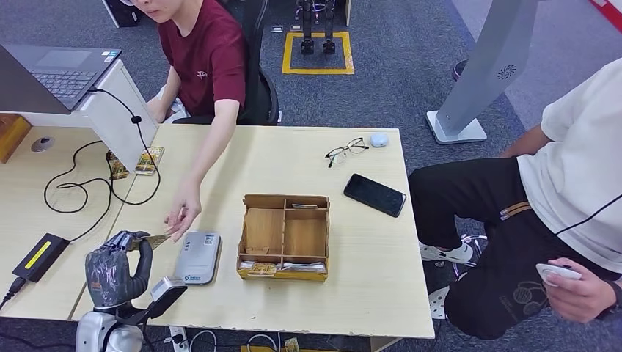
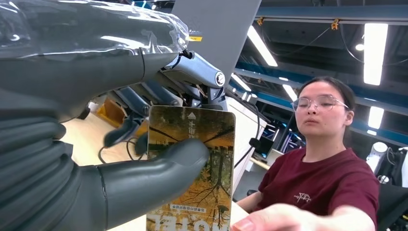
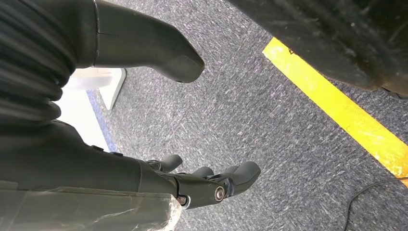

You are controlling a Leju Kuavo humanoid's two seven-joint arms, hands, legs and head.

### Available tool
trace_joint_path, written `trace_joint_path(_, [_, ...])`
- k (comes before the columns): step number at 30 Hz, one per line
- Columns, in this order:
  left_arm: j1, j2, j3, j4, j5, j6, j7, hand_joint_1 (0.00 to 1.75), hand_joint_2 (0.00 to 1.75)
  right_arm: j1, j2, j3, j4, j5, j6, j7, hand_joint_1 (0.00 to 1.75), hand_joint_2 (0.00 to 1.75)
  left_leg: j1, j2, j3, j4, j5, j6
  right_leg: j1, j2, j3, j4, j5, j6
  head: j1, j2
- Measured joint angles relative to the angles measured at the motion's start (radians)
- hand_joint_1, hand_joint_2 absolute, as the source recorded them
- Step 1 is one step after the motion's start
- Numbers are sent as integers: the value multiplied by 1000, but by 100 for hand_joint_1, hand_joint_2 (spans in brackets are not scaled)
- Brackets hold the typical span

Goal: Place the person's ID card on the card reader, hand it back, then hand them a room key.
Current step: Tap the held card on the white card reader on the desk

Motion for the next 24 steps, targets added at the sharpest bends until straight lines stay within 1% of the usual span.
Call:
trace_joint_path(6, [1, 14, -29, 5, 56, 0, -1, 175, 175, 0, 0, 0, 0, 0, -1, 0, 0, 175, 0, 0, 0, 0, 0, 0, 0, 0, 0, 0, 0, 0, 0, 0])
trace_joint_path(13, [12, 35, -89, 4, 172, 0, -21, 175, 175, 0, -1, 1, 0, 0, -4, -3, 0, 175, 0, 0, 0, 0, 0, 0, 0, 0, 0, 0, 0, 0, 0, 0])
trace_joint_path(18, [17, 43, -115, 4, 185, 0, -21, 175, 175, 0, -1, 1, 0, 0, -6, -3, 0, 175, 0, 0, 0, 0, 0, 0, 0, 0, 0, 0, 0, 0, 0, 0])
trace_joint_path(24, [19, 49, -126, 3, 188, 0, -21, 175, 175, 0, -1, 1, 0, 0, -7, -3, 0, 175, 0, 0, 0, 0, 0, 0, 0, 0, 0, 0, 0, 0, 0, 0])
